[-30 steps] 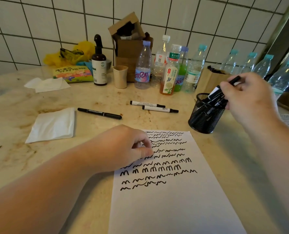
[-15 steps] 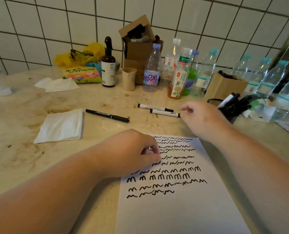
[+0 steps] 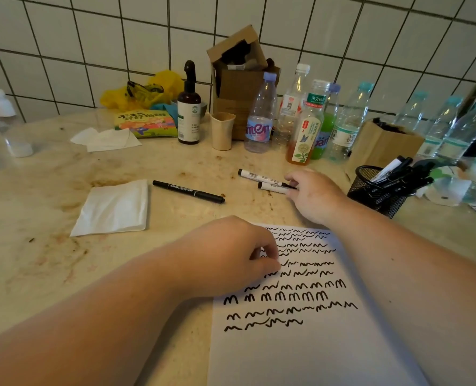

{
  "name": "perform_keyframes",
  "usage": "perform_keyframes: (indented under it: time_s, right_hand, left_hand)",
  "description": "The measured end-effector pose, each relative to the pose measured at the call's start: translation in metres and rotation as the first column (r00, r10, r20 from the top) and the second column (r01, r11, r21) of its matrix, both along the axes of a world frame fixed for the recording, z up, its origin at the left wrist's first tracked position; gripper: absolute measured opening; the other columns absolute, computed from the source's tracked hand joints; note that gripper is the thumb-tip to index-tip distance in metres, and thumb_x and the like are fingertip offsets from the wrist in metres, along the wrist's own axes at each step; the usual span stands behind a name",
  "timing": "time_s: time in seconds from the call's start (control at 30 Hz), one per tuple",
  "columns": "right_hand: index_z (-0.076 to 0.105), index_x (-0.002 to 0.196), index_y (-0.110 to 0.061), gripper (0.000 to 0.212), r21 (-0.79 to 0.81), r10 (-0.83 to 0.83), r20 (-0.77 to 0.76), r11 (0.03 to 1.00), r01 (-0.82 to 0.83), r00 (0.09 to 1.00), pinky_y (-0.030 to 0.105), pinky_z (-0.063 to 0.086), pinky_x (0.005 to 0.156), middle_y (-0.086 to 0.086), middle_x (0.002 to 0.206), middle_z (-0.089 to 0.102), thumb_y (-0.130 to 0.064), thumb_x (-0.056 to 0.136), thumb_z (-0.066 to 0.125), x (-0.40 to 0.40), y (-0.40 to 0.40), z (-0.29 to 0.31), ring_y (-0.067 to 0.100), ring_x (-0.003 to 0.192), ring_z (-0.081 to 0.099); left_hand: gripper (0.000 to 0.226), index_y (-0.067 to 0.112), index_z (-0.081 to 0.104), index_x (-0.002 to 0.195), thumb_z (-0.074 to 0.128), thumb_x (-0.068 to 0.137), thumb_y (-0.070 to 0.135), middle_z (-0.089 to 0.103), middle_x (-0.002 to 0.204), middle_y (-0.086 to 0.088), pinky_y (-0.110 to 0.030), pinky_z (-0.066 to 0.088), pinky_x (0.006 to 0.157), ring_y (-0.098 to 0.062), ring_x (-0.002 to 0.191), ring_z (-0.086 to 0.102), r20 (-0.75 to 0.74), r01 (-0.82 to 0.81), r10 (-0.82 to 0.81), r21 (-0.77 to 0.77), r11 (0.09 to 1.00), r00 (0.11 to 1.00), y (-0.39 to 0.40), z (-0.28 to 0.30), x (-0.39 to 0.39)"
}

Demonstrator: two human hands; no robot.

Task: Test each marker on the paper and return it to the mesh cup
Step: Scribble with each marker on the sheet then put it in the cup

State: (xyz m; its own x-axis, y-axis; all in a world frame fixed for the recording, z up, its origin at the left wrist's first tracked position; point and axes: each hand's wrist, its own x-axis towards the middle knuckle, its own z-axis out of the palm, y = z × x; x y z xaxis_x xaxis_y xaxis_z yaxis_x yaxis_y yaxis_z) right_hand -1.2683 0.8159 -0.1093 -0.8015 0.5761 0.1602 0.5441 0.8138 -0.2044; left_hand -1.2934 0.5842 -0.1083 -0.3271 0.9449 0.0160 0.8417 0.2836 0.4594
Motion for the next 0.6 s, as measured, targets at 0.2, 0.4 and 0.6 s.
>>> perform_keyframes:
  time_s: [0.2, 0.4, 0.6]
  right_hand:
    - [0.062, 0.13, -0.023, 0.034, -0.019, -0.042, 0.01, 0.999, 0.042, 0.999, 0.044, 0.049, 0.096, 0.004, 0.124, 0.061, -0.035, 0.1, 0.051, -0.006, 0.0, -0.001, 0.026, 0.109, 0.057]
    - [0.07, 0.116, -0.02, 0.033, -0.076, -0.152, -0.018, 0.986, 0.151, 0.988, 0.034, 0.048, 0.079, 0.006, 0.114, 0.063, -0.042, 0.1, 0.049, -0.021, -0.004, 0.0, 0.026, 0.098, 0.059]
    - [0.075, 0.098, -0.015, 0.022, -0.139, -0.215, -0.029, 0.968, 0.209, 0.976, 0.03, 0.045, 0.062, 0.003, 0.088, 0.069, -0.034, 0.088, 0.073, -0.04, -0.015, 0.002, 0.021, 0.08, 0.062]
  left_hand:
    - [0.019, 0.039, 0.066, 0.107, 0.056, 0.094, 0.048, 0.057, 0.068, 0.014, -0.018, 0.036, 0.053, -0.002, 0.06, 0.052, 0.001, 0.003, -0.003, 0.006, 1.0, 1.0, 0.0, 0.001, 0.001]
    - [0.019, 0.039, 0.067, 0.107, 0.056, 0.094, 0.048, 0.058, 0.07, 0.014, -0.018, 0.038, 0.055, -0.002, 0.062, 0.054, -0.002, 0.002, -0.002, 0.007, 1.0, 1.0, 0.0, 0.001, 0.002]
    - [0.019, 0.04, 0.067, 0.106, 0.056, 0.094, 0.049, 0.058, 0.068, 0.013, -0.018, 0.038, 0.055, -0.002, 0.06, 0.053, 0.001, 0.002, -0.002, 0.018, 1.0, 1.0, 0.001, 0.001, 0.001]
